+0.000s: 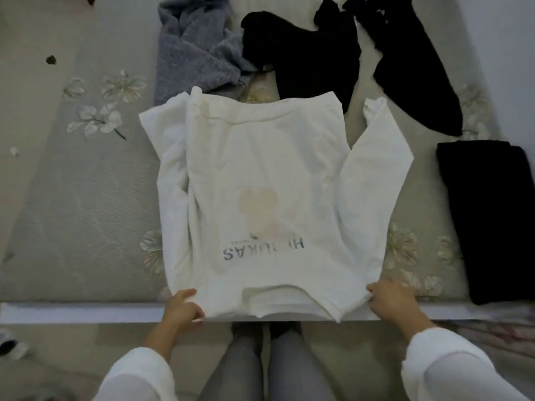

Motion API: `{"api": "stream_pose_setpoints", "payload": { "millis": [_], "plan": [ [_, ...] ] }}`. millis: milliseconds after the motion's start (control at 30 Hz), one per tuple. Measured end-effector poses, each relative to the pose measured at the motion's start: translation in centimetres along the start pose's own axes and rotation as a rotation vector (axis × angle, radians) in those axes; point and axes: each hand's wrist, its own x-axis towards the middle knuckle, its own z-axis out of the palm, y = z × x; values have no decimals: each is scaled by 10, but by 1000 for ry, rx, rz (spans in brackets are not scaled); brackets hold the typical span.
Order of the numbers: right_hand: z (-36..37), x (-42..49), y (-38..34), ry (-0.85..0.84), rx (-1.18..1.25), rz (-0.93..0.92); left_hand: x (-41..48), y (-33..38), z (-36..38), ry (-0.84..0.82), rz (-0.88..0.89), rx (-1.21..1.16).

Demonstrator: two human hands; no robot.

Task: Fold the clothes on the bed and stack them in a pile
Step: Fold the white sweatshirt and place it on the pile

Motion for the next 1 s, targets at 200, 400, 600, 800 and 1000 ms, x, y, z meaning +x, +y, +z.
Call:
{"api": "stream_pose_setpoints", "payload": {
  "millis": [200, 400, 600, 800, 1000],
  "plan": [
    [24, 24, -39, -32, 201, -38, 12, 11, 30, -178, 6, 310],
    [46, 40, -94, -194, 175, -323, 32, 25, 72, -413, 369, 723],
    [4, 70, -114, -200, 255, -217, 49, 62, 88, -363, 422, 818],
    [-109, 148, -127, 102, 451, -180, 83, 195, 85, 61, 748, 580],
    [-195, 240, -142, 375, 487, -251, 132, 306, 68, 369, 1025, 545]
  ]
}}
